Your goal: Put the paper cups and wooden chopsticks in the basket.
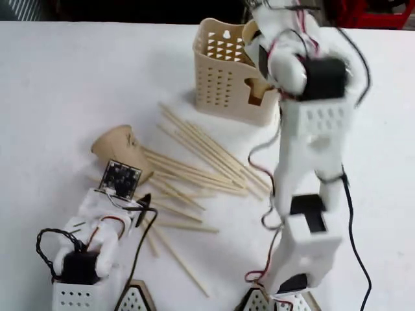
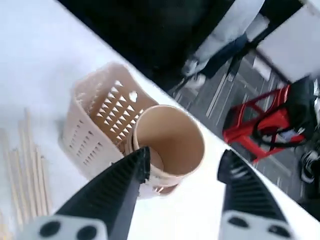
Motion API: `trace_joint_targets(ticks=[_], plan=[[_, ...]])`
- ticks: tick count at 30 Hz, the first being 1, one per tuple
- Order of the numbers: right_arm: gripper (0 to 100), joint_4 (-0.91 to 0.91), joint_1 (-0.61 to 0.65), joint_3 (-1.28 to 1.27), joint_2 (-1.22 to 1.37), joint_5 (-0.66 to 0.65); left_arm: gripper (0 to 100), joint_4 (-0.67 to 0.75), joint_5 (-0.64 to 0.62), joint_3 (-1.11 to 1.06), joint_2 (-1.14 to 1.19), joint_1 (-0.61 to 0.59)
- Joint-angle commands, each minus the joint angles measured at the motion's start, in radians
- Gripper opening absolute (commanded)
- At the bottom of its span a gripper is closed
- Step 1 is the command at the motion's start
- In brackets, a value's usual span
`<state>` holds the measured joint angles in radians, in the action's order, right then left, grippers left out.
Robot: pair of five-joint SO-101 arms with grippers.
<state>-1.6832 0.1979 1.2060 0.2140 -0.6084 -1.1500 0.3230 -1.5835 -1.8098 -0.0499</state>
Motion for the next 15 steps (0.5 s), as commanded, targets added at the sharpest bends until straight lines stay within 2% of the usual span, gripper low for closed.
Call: trace_joint_targets(ticks=[1, 4, 13, 15], plan=[[12.3, -0.041, 0.001, -0.005, -0.139, 0.0, 26, 0.025, -0.008, 0.006, -0.013, -0.004], [1.7, -0.039, -0.03, -0.133, -0.211, 0.0, 26, 0.025, -0.008, 0.006, -0.013, -0.004], [1.8, -0.036, -0.031, -0.758, -0.536, 0.005, 26, 0.025, -0.008, 0.006, -0.013, -0.007], [1.8, -0.033, -0.031, -0.904, -0.631, 0.041, 26, 0.025, -0.008, 0.006, -0.013, -0.007]])
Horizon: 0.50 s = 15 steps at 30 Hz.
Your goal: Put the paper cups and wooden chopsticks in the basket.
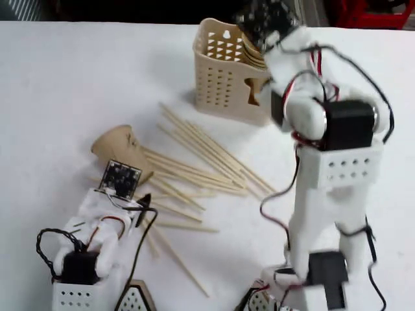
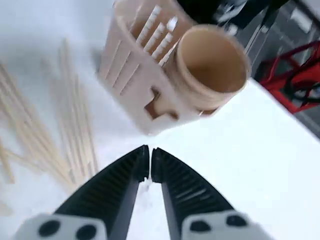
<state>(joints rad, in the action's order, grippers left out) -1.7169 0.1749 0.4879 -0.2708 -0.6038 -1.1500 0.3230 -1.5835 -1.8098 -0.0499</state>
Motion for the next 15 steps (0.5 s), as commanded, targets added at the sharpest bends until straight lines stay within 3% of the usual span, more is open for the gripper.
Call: trace_joint_targets(ticks=[1, 5, 11, 15], plan=[[1.8, 0.015, -0.01, -0.258, -0.189, 0.06, 26, 0.025, -0.008, 0.006, -0.013, -0.007], [1.8, 0.122, -0.016, -0.585, -0.355, 0.118, 26, 0.025, -0.008, 0.006, -0.013, -0.007], [2.0, 0.476, -0.018, -1.137, -0.61, 0.124, 26, 0.023, -0.008, 0.026, -0.013, -0.01], [2.1, 0.621, -0.022, -1.373, -0.74, 0.141, 26, 0.005, 0.029, 0.163, -0.007, -0.104]])
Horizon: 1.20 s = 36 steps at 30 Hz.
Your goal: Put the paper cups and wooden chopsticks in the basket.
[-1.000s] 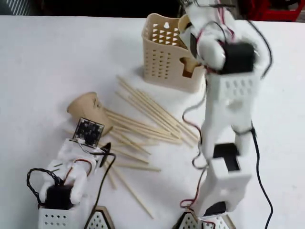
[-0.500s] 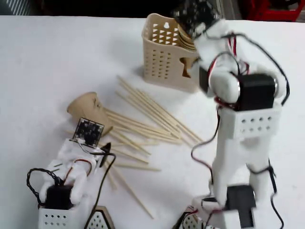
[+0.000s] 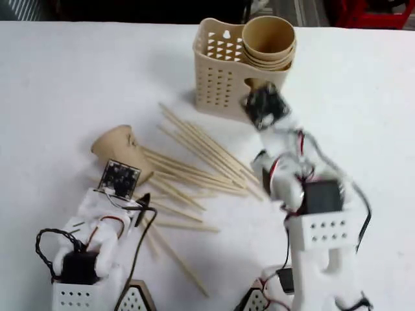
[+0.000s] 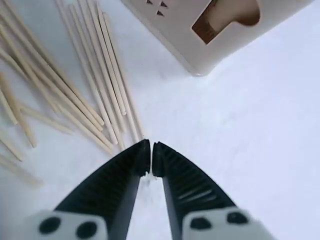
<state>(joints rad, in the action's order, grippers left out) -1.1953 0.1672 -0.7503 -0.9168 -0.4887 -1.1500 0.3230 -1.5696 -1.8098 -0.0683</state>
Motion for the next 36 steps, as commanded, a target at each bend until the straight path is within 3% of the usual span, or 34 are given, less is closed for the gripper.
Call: trace_joint_targets(ticks=[1, 8, 11, 20, 25, 30, 36], plan=[[2.1, 0.116, -0.03, -0.169, -0.117, 0.048, 26, -0.011, 0.049, 0.196, -0.007, -0.108], [2.1, 0.246, -0.102, -0.315, -0.15, 0.167, 26, -0.141, 0.155, 0.457, 0.008, -0.163], [2.1, 0.325, -0.101, -0.396, -0.156, 0.184, 27, -0.14, 0.152, 0.534, 0.127, -0.194], [2.1, 0.378, -0.101, -0.459, -0.151, 0.187, 33, -0.161, 0.012, 0.901, 0.832, -0.226], [2.1, 0.38, -0.093, -0.477, -0.157, 0.187, 35, -0.189, 0.081, 1.137, 1.181, -0.222], [2.1, 0.38, -0.093, -0.477, -0.157, 0.187, 35, -0.318, 0.17, 1.441, 1.515, -0.219], [2.1, 0.38, -0.093, -0.477, -0.157, 0.187, 35, -0.45, 0.181, 1.837, 1.874, -0.208]])
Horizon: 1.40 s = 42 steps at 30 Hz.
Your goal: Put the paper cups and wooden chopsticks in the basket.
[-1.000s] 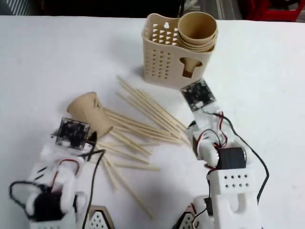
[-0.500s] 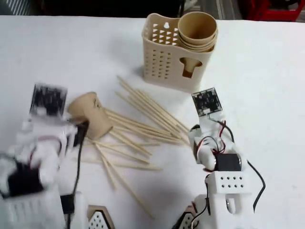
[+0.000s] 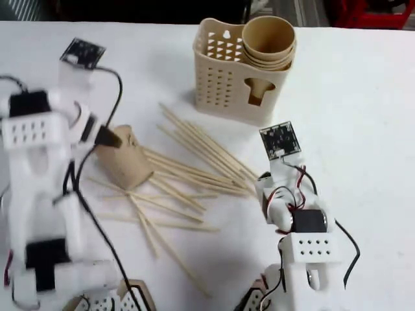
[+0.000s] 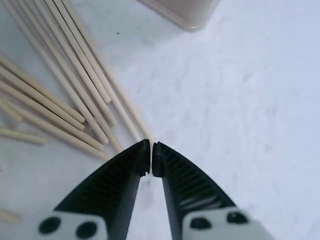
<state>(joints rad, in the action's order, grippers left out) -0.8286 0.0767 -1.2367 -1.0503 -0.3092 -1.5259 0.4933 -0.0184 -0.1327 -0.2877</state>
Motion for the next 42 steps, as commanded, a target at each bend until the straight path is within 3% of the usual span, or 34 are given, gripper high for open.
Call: trace_joint_targets(ticks=[1, 10, 16, 21, 31, 42], plan=[[2.1, 0.013, -0.002, 0.009, -0.024, 0.008, 35, -0.095, 0.011, 0.347, 0.252, 0.018], [2.1, 0.053, -0.002, -0.02, -0.024, 0.008, 35, -0.249, 0.109, 0.724, 0.648, 0.133], [2.1, 0.062, -0.004, -0.023, -0.024, 0.008, 34, -0.255, 0.107, 0.75, 0.774, 0.174], [2.1, 0.062, -0.004, -0.023, -0.024, 0.008, 24, -0.259, 0.107, 0.75, 0.816, 0.225], [2.1, 0.062, -0.004, -0.023, -0.024, 0.005, 2, -0.261, 0.107, 0.749, 0.737, 0.302], [2.1, 0.062, -0.004, -0.023, -0.024, 0.003, 2, -0.261, 0.107, 0.476, 0.314, 0.41]])
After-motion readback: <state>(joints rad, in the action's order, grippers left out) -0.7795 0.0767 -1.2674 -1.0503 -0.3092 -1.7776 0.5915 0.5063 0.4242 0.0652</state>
